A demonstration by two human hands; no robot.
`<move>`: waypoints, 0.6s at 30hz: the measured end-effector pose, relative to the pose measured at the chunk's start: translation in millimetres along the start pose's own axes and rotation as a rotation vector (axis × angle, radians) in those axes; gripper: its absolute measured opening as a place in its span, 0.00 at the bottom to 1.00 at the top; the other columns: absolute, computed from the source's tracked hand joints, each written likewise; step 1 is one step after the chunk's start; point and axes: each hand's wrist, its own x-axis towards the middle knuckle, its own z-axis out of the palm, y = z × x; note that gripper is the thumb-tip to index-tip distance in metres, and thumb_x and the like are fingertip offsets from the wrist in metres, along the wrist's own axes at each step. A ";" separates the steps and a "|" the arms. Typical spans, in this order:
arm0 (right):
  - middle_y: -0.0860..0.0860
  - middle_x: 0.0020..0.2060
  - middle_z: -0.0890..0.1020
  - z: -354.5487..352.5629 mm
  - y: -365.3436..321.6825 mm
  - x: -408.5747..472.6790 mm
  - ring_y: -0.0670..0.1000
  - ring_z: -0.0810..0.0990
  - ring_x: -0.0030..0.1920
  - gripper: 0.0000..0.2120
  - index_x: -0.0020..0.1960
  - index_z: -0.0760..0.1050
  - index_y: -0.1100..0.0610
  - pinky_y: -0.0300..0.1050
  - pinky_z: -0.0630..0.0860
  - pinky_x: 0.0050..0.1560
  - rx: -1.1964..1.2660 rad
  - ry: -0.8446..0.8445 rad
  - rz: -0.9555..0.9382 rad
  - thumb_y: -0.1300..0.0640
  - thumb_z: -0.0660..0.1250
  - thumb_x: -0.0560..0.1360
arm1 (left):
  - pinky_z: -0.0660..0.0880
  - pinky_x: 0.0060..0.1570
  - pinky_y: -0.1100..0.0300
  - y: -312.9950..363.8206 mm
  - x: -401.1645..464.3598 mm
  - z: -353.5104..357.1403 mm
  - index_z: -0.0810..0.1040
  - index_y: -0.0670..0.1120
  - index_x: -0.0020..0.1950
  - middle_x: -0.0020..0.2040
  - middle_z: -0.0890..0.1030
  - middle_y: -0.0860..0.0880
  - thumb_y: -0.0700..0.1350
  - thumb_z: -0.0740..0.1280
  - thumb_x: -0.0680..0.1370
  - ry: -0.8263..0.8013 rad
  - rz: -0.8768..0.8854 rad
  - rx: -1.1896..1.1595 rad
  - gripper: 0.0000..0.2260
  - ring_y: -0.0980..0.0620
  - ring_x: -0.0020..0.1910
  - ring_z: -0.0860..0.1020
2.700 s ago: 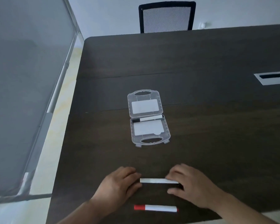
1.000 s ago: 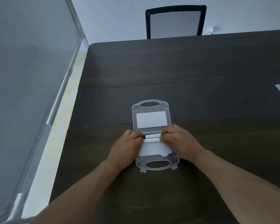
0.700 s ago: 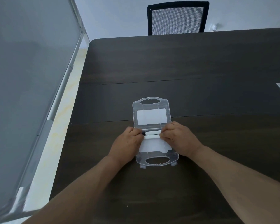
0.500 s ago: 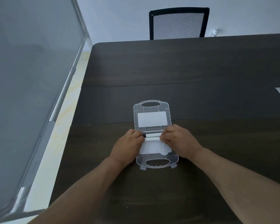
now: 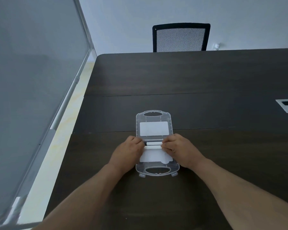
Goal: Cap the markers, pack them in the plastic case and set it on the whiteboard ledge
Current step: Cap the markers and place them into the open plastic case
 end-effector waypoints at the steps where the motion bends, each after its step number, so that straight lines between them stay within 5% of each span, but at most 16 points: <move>1: 0.51 0.49 0.82 -0.5 0.3 -1.6 0.51 0.76 0.48 0.08 0.52 0.82 0.57 0.47 0.77 0.48 -0.002 0.008 0.002 0.57 0.67 0.76 | 0.79 0.41 0.52 -1.0 -0.3 -1.2 0.79 0.44 0.49 0.51 0.81 0.46 0.41 0.70 0.74 0.023 -0.008 -0.015 0.05 0.46 0.48 0.76; 12: 0.50 0.49 0.82 -30.6 -53.0 -87.9 0.46 0.76 0.51 0.09 0.53 0.81 0.56 0.38 0.72 0.52 -0.015 0.158 0.157 0.57 0.68 0.74 | 0.77 0.46 0.60 30.1 -102.5 -49.9 0.82 0.46 0.47 0.49 0.82 0.49 0.54 0.60 0.77 0.119 -0.133 -0.254 0.15 0.53 0.49 0.78; 18: 0.48 0.48 0.79 8.7 -119.1 -194.4 0.45 0.75 0.49 0.14 0.55 0.79 0.54 0.37 0.71 0.51 0.094 -0.071 0.133 0.46 0.67 0.75 | 0.77 0.47 0.59 77.4 -203.5 -27.9 0.81 0.46 0.52 0.51 0.81 0.49 0.51 0.66 0.78 -0.060 0.031 -0.389 0.10 0.51 0.48 0.79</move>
